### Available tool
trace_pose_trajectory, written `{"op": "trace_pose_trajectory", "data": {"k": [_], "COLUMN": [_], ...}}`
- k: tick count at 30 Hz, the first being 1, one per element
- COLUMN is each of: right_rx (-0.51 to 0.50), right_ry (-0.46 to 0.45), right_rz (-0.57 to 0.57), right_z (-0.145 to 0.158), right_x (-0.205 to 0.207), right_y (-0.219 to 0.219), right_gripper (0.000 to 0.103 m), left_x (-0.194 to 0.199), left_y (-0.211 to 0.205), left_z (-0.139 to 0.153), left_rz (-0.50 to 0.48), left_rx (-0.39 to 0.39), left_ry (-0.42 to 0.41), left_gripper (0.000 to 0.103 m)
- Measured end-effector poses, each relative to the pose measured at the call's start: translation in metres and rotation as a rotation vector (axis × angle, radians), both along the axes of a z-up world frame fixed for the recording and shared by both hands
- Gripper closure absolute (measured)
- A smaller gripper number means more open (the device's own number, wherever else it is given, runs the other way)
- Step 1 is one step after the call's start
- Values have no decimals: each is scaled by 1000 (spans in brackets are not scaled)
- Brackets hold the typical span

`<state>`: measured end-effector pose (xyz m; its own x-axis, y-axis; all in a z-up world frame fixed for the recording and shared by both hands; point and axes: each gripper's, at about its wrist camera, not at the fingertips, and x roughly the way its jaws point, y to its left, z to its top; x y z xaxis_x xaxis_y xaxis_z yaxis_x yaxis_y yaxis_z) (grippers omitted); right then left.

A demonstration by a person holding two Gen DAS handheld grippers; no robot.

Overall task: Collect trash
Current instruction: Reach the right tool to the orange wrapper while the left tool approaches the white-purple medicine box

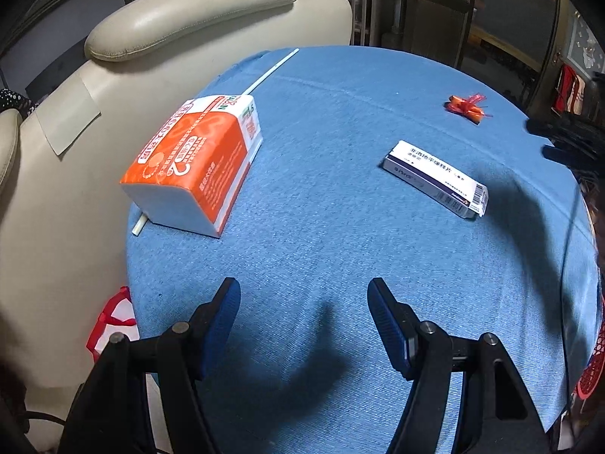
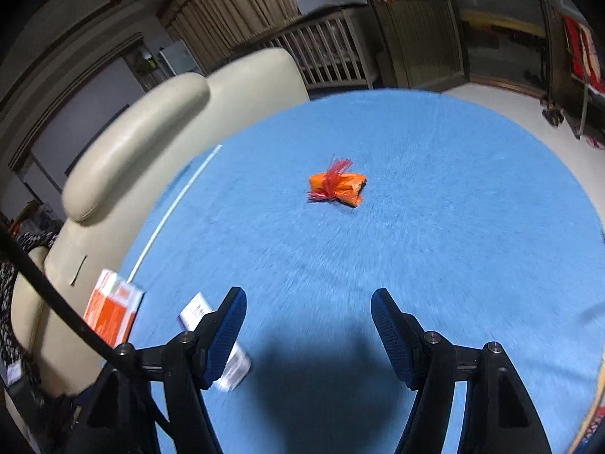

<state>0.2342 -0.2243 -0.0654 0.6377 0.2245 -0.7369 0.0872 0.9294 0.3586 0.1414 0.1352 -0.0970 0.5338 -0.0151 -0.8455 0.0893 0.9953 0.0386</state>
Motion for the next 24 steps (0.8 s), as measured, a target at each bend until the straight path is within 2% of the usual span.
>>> {"op": "trace_pose_trajectory", "data": {"k": [3, 6, 15, 20, 24], "right_rx": [14, -13, -91, -107, -206], "right_ry": [26, 39, 12, 90, 162], "right_rz": [-14, -17, -48, -39, -3], "right_z": [-13, -21, -18, -35, -51], "right_x": [23, 47, 130, 175, 188], "right_y": [-4, -5, -10, -8, 2], "right_gripper": [31, 31, 31, 31, 35], "left_x": [3, 6, 7, 2, -1], "left_y": [3, 5, 6, 12, 16], "left_z": [-2, -1, 5, 5, 3], "left_rz": [-1, -3, -18, -2, 6], "left_rx": [-5, -16, -46, -54, -52], "left_ry": [7, 12, 10, 16, 22], "left_gripper": [33, 33, 33, 33, 33]}}
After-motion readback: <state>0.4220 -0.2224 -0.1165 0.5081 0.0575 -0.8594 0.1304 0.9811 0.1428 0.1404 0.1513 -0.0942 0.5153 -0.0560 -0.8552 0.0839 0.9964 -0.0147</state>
